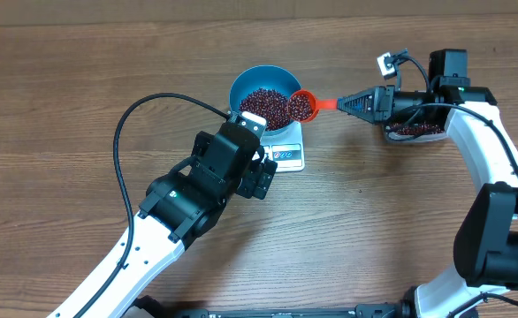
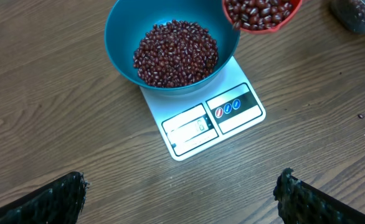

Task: Scoop item into bowl and weigh 150g on scale
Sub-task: 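Lift the filled scoop and carry it over the teal bowl, then tilt the scoop with the right gripper to pour beans into bowl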

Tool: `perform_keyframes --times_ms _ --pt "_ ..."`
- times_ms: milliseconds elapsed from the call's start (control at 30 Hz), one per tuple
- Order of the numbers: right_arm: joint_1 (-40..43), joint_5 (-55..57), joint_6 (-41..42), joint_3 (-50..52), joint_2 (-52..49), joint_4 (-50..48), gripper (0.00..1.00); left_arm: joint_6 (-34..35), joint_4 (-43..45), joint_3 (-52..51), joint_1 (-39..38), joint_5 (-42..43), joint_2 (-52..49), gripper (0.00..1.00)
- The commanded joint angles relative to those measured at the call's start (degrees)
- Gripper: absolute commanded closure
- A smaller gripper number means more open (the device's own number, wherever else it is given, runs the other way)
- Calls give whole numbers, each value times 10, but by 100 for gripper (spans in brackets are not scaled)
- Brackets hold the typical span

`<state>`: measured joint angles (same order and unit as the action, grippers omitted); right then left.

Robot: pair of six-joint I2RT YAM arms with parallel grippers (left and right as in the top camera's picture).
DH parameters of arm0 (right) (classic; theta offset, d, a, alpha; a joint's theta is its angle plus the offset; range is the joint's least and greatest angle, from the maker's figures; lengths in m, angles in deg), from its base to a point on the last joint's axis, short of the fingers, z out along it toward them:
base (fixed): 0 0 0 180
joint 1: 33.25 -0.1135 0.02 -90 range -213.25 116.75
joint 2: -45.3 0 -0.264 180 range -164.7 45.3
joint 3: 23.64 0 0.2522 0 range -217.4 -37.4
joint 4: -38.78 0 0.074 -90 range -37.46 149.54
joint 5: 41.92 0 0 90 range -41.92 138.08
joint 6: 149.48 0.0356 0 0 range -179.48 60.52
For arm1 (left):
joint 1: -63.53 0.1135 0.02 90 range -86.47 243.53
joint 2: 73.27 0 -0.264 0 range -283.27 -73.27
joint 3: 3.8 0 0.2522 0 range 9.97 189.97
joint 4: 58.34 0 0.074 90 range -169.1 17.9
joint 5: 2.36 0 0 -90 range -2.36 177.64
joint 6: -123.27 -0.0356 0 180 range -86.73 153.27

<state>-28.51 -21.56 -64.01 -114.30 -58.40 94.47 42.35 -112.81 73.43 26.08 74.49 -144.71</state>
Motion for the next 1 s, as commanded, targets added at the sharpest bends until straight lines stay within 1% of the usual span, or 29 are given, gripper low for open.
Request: perform_keyframes --times_ms 0,200,333,533,767,967 --pt "-11 -9 17 -3 -5 -14 96 8 2 5 3 -8 -5 0" --pt "-21 5 78 -3 -5 -67 96 8 2 5 3 -8 -5 0" --pt "-28 6 93 -3 -5 -90 96 8 2 5 3 -8 -5 0" --pt "-41 13 93 -3 -5 -124 96 8 2 5 3 -8 -5 0" --pt "-64 130 92 -3 -5 -163 96 8 2 5 3 -8 -5 1" --pt "-93 216 90 -3 -5 -227 96 8 2 5 3 -8 -5 0"
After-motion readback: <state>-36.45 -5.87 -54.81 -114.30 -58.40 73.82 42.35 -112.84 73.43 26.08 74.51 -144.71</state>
